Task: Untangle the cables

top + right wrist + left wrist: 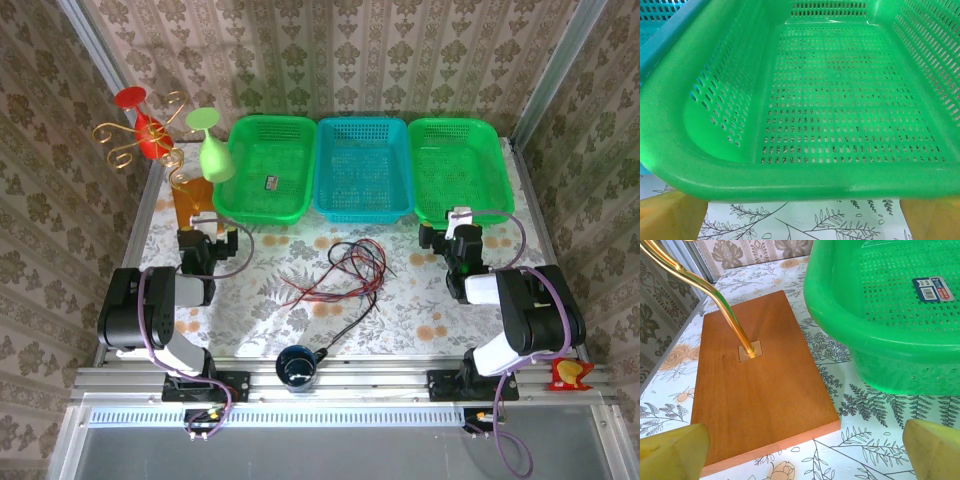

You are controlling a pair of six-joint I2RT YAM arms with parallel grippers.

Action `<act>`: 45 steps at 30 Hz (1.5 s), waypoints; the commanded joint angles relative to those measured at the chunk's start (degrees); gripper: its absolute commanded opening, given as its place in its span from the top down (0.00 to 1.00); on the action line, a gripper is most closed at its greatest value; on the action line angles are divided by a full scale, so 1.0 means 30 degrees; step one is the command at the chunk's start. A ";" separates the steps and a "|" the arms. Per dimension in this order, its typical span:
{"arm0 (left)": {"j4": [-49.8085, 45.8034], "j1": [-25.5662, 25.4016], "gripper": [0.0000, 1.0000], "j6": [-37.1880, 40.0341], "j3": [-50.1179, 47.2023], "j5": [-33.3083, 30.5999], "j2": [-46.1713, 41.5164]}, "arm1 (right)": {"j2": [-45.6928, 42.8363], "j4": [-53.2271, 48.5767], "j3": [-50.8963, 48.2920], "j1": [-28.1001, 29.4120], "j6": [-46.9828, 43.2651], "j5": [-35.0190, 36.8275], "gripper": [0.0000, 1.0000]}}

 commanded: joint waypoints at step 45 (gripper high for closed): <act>-0.2222 -0.1916 0.00 -0.0329 -0.1487 -0.2862 -0.5925 | -0.7419 -0.6868 0.0299 0.0431 0.1732 0.1787 0.00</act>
